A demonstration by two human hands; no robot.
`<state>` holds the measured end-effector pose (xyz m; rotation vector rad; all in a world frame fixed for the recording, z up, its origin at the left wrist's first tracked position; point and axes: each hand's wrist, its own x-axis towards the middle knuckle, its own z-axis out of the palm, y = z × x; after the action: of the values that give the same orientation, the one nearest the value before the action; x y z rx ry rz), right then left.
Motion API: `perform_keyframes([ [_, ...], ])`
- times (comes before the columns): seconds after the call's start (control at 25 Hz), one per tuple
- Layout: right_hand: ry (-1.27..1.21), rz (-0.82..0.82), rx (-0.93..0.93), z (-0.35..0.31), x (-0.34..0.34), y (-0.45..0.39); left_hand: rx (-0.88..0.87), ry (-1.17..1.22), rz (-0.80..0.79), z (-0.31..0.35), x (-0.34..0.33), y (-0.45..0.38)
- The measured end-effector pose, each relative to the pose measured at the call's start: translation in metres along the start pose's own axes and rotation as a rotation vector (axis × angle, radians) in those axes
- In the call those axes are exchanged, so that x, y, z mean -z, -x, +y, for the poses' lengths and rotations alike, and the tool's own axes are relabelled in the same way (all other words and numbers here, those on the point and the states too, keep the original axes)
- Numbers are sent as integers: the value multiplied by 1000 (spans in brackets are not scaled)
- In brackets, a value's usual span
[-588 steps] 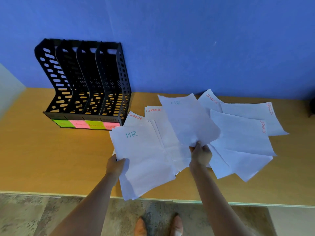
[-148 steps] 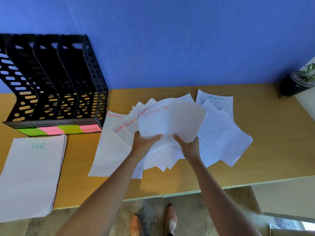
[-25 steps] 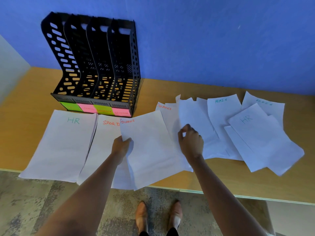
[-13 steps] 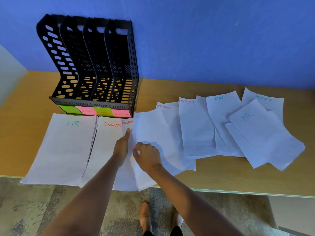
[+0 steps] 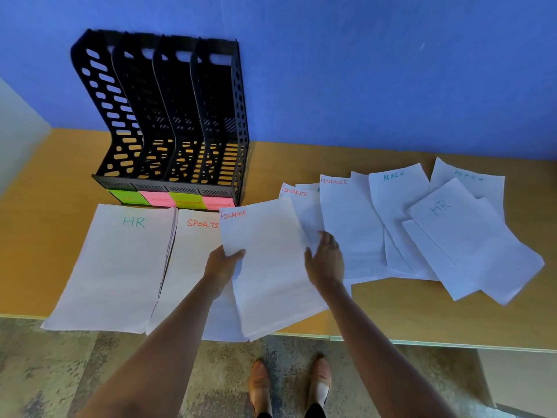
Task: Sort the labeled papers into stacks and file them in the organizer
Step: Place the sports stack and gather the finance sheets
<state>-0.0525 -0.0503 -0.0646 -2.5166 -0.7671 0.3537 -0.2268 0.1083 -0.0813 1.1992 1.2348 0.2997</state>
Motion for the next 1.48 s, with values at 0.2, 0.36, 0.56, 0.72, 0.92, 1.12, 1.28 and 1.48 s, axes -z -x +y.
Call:
perform_keyframes([
  [0.2,200,31,-66,36,4,-10,0,-81,14,-2,0,-4],
  [0.36,244,53,-38,29,14,-12,-7,-82,14,-2,0,-3],
  [0.56,186,11,125,-29,12,16,-3,-91,11,-2,1,-3],
  [0.72,94,-155,318,-64,-15,57,27,18,21,4,-2,1],
  [0.92,-9,-333,431,-78,-47,83,14,61,-32,6,-1,3],
  [1.12,-251,-316,394,-60,-39,76,-18,-122,6,-1,0,2],
  [1.28,-167,56,73,-10,-10,42,-35,-143,30,-1,0,-2],
  [1.48,-9,60,-589,26,18,23,-38,-153,32,-2,0,-3],
])
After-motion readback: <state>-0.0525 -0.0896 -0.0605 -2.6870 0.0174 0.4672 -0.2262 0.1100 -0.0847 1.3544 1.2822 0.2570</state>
